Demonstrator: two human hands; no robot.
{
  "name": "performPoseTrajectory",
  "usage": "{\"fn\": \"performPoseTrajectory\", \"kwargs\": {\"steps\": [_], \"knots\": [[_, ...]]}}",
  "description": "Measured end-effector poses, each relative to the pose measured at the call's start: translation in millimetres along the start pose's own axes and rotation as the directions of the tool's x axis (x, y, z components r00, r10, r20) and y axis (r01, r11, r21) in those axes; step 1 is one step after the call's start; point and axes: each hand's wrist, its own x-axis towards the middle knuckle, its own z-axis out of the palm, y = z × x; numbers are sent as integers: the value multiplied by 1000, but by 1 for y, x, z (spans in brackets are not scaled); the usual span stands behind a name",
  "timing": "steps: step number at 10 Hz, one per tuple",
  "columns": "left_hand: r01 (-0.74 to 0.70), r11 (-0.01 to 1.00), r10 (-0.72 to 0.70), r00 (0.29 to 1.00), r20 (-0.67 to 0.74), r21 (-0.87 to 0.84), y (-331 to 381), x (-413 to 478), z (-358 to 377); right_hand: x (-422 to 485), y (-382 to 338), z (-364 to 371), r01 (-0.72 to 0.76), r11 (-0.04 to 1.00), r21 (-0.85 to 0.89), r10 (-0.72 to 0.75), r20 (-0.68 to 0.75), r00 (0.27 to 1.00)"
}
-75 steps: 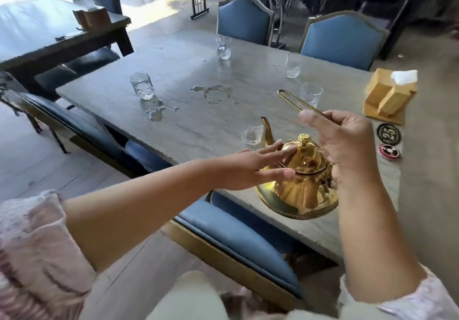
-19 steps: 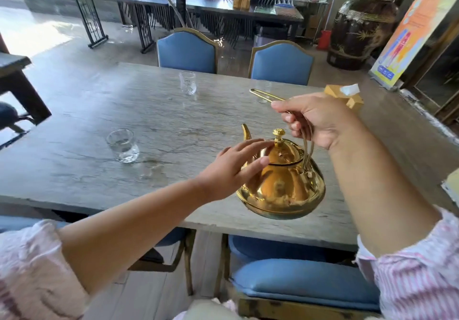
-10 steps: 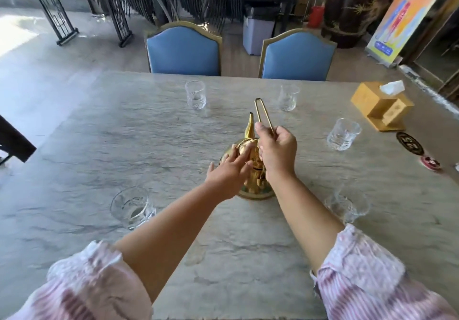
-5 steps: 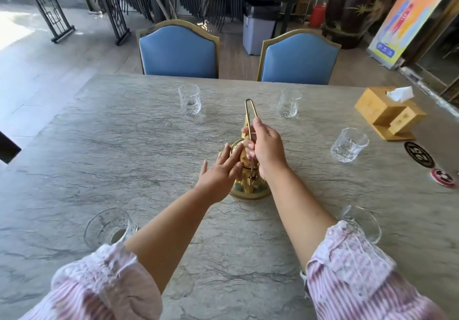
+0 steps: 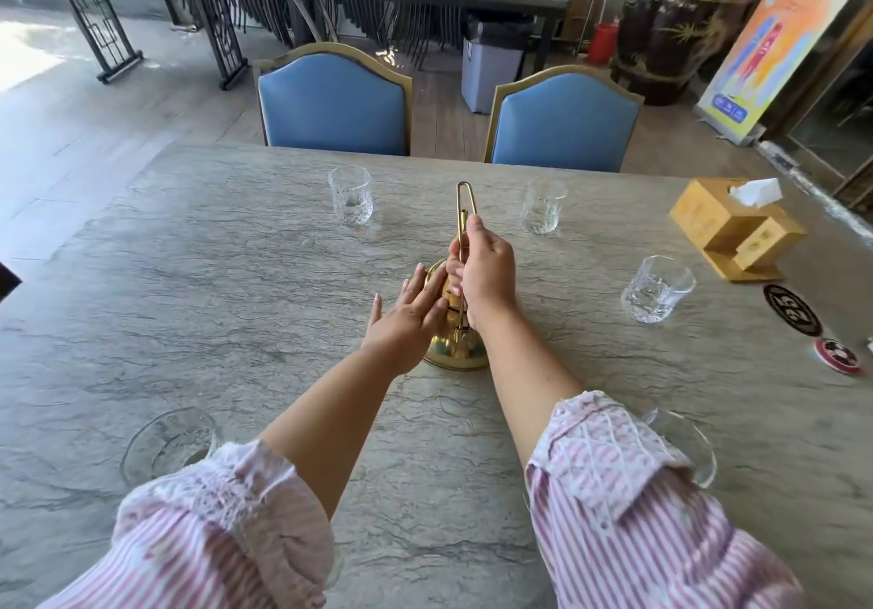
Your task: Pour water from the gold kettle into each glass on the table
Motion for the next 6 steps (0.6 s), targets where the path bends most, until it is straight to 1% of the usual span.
{"fn": "performPoseTrajectory", "kwargs": {"steps": [1,2,3,4,5,6], "knots": [[5,1000,-6,1000,-29,-14,-1,4,2,6,3,1,14,1000,14,-14,-21,1000],[14,1000,-15,999,-31,-19,1,4,3,8,7,1,54,998,-14,-55,-37,998],[24,1000,-24,1000,13,-20,1,6,-2,4,6,1,103,993,-62,-106,-49,993],[37,998,-43,993,113,52,5,3,-19,2,6,0,143,972,-188,-155,-51,987],[31,993,-38,997,65,112,12,-13,-36,-3,5,-7,137,886,-443,-160,-16,987],[-11,973,5,1000,26,229,20,-42,-53,-25,-5,-25,157,773,-615,-209,-13,978]]}}
